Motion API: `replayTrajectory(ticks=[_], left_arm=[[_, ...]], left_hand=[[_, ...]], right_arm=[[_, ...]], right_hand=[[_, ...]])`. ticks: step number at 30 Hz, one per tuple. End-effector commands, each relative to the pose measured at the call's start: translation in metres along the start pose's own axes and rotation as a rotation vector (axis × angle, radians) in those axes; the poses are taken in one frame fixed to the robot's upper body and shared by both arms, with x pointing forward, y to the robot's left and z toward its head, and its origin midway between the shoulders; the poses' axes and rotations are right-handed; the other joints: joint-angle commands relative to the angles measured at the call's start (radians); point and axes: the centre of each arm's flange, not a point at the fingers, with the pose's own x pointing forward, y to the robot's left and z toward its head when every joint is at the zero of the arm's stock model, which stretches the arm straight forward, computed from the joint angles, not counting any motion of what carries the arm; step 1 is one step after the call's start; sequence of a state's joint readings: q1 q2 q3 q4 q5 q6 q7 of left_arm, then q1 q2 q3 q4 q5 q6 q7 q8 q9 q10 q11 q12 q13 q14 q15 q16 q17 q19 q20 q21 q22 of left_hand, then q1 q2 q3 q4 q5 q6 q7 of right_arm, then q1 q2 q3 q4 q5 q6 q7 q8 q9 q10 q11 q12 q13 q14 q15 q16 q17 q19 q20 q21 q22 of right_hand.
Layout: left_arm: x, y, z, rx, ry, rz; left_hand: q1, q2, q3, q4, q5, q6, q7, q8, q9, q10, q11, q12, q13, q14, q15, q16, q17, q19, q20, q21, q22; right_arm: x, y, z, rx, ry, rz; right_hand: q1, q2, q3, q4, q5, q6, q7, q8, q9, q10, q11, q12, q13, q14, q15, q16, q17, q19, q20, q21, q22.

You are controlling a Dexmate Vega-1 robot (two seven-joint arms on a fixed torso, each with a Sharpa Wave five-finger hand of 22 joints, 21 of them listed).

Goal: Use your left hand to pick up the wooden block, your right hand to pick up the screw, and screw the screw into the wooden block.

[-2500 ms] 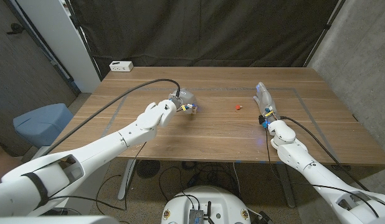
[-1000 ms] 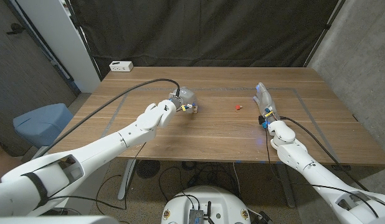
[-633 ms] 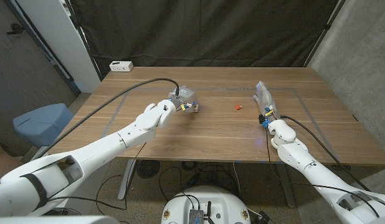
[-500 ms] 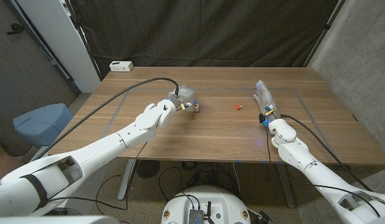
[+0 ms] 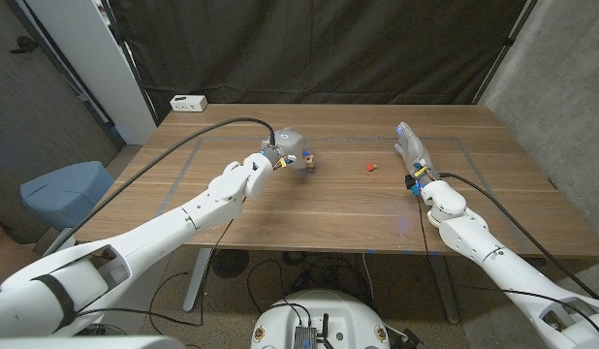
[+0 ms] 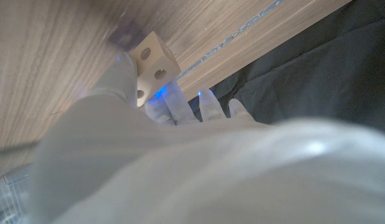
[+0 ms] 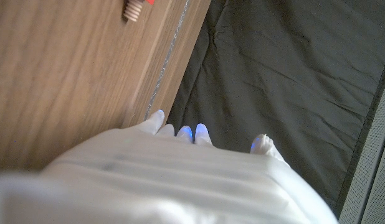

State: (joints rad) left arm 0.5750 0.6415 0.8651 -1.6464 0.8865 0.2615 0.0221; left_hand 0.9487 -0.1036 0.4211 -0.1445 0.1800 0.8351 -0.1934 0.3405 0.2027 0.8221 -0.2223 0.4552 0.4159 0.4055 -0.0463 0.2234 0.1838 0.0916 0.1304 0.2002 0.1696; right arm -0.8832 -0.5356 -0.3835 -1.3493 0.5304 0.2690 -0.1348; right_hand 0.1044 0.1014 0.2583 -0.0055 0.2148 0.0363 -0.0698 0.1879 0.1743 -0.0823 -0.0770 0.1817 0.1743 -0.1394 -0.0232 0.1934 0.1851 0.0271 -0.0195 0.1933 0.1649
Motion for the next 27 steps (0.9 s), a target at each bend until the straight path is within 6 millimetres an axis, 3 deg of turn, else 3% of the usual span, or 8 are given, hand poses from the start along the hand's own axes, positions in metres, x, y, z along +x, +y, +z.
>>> replayTrajectory(ticks=[1,19,22,27], left_arm=[[0.000,0.004,0.000,-0.046,-0.012,0.060],[0.005,0.015,-0.013,-0.243,0.023,0.122],[0.007,0.017,-0.014,-0.279,0.017,0.125],[0.011,0.019,-0.018,-0.356,0.009,0.142]], left_hand=[[0.001,0.009,-0.004,0.000,-0.004,0.006,-0.003,0.003,0.005,0.014,0.000,0.005,0.006,0.009,-0.116,0.009,0.006,0.001,-0.002,-0.004,0.003],[0.000,0.009,-0.011,0.000,-0.004,-0.001,-0.004,-0.003,0.005,0.012,0.000,0.001,0.011,0.008,-0.115,0.005,0.006,-0.002,-0.004,-0.007,0.003],[0.000,0.009,-0.012,0.000,-0.004,-0.003,-0.003,-0.004,0.005,0.011,0.000,0.000,0.012,0.007,-0.115,0.004,0.007,-0.003,-0.004,-0.008,0.003],[0.001,0.010,-0.014,0.000,-0.004,-0.001,-0.006,-0.004,0.004,0.010,0.000,-0.001,0.014,0.006,-0.116,0.003,0.007,-0.009,-0.003,-0.010,0.003]], right_arm=[[-0.001,-0.003,0.011,-0.060,-0.001,0.019],[0.004,-0.007,0.030,-0.171,-0.019,0.063],[0.005,-0.008,0.031,-0.179,-0.029,0.068],[0.006,-0.009,0.034,-0.193,-0.046,0.069]], right_hand=[[0.014,-0.009,0.002,-0.010,0.004,0.011,-0.004,0.006,0.005,0.002,-0.005,0.004,0.006,-0.003,0.000,-0.001,-0.001,0.018,0.001,0.003,0.002],[0.053,-0.021,0.012,-0.045,0.001,0.035,-0.007,0.012,0.006,0.041,-0.005,0.016,0.007,0.022,-0.009,0.005,-0.004,0.052,0.010,0.007,0.002],[0.071,-0.017,0.020,-0.059,-0.003,0.044,-0.010,0.013,0.007,0.047,-0.006,0.016,0.007,0.031,-0.013,0.006,-0.004,0.069,-0.004,0.010,0.002],[0.105,-0.010,0.038,-0.084,-0.011,0.058,-0.008,0.015,0.007,0.065,0.002,0.018,0.008,0.047,-0.008,0.009,-0.005,0.089,-0.001,0.010,0.001]])
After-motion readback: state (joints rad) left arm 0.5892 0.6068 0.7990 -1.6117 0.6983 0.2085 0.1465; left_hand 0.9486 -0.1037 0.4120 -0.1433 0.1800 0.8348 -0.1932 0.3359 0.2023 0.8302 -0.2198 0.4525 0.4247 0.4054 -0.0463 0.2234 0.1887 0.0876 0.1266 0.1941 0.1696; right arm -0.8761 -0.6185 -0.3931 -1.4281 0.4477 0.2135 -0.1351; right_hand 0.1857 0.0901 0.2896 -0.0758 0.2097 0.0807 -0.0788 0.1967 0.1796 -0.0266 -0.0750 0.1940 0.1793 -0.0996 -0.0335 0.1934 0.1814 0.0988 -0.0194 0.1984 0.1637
